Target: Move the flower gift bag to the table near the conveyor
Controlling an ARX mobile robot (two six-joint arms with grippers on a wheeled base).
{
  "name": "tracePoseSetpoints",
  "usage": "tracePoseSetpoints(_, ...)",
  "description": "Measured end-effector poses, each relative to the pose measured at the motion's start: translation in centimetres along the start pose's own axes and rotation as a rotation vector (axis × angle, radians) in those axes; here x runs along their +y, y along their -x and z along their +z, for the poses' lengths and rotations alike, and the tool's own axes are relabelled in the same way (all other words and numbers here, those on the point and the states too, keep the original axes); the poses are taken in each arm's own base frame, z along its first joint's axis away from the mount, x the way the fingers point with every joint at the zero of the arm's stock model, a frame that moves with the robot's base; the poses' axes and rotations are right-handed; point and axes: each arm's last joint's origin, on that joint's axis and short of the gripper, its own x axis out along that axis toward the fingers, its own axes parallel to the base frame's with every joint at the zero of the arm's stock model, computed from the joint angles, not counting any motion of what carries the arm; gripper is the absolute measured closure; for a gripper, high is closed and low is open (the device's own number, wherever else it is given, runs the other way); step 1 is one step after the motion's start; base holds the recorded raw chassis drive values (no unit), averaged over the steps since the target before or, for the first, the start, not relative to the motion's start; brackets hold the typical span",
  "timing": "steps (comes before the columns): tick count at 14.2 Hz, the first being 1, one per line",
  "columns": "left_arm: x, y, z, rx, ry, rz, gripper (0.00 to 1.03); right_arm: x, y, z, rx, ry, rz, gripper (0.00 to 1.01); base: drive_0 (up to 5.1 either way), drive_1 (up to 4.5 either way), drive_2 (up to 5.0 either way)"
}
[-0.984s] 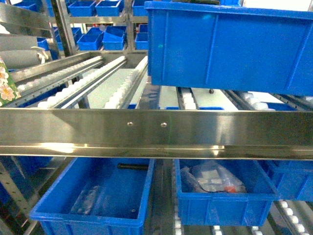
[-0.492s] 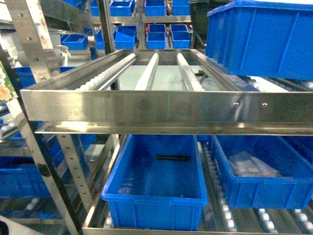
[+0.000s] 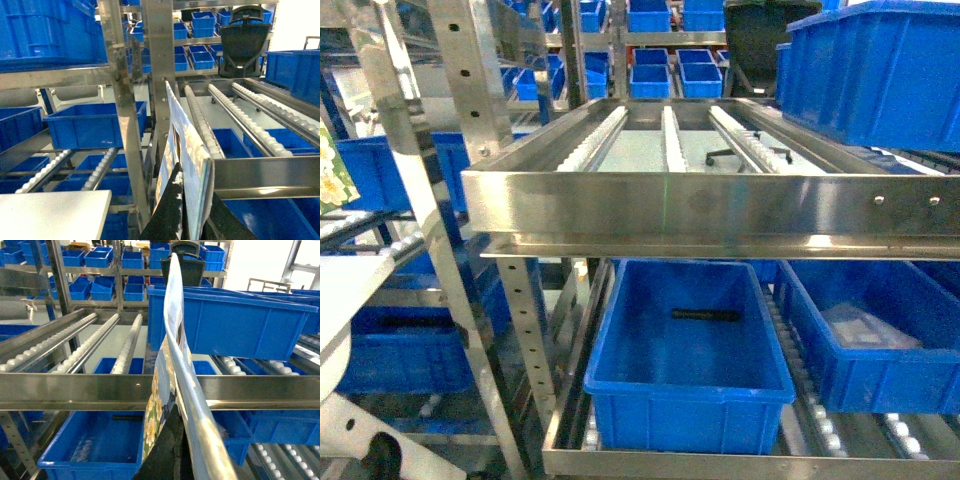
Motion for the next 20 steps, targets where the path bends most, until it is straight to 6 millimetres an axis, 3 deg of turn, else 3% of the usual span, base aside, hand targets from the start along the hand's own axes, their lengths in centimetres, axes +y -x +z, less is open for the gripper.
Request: tracePoseSetpoints(20, -0.01, -0.03, -0.07, 0.004, -0.001, 0.0, 1.01, 0.0, -0.02, -0.05, 0.004, -0.001, 0.0, 0.99, -4.6, 0.71, 3.9)
